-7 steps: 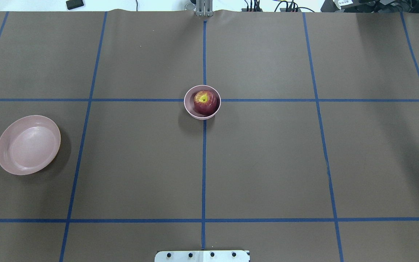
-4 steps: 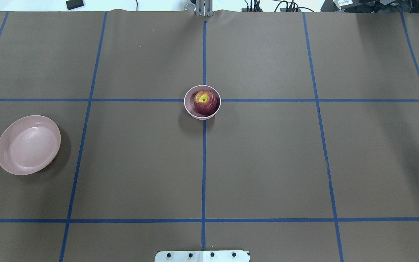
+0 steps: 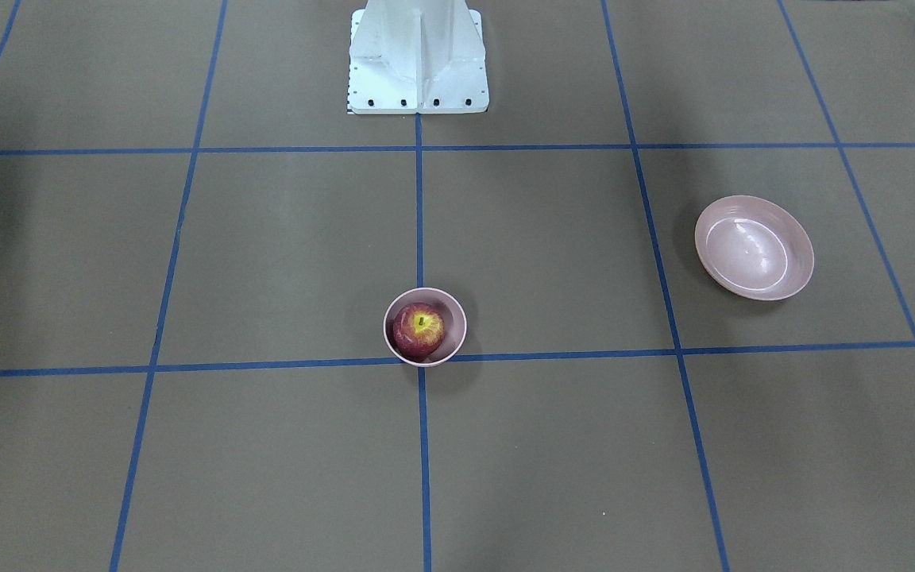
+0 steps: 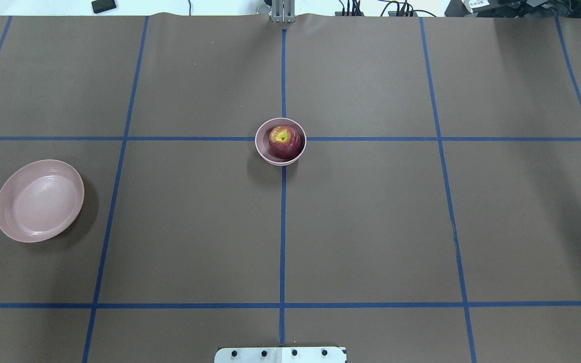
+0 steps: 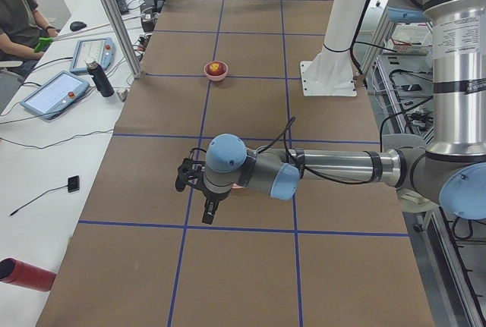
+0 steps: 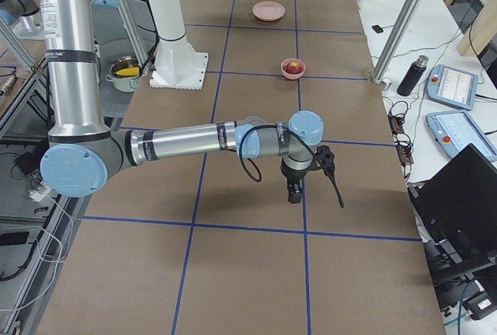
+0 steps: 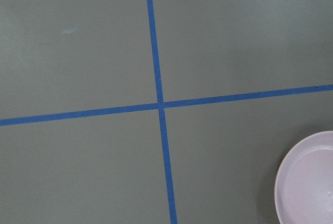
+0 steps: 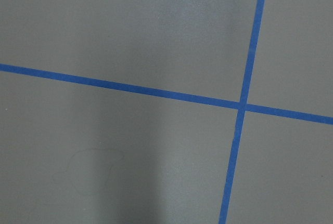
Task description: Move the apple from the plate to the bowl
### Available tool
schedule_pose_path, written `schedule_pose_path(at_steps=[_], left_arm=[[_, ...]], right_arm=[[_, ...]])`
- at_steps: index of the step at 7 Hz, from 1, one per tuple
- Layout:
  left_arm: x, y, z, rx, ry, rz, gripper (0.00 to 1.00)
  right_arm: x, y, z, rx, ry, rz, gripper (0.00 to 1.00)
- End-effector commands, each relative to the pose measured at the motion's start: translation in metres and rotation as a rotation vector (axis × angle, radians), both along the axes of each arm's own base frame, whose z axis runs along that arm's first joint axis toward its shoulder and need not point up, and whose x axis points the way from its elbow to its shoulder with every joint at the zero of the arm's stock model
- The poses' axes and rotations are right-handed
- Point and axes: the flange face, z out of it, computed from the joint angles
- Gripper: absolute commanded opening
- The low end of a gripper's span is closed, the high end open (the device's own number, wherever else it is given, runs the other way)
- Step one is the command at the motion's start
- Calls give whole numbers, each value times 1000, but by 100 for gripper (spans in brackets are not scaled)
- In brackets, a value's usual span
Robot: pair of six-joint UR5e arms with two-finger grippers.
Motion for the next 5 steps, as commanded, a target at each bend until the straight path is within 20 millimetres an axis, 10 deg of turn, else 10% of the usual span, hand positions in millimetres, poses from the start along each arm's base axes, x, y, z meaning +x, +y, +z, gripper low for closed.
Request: schedule_pose_path(at_steps=[1, 5], left_arm=[[1, 21, 18, -2, -3, 5, 98], [1, 18, 2, 15, -1, 3, 98]], right_arm=[[0, 0, 0, -1, 0, 0, 100], [0, 1, 7, -13, 5, -1, 100]])
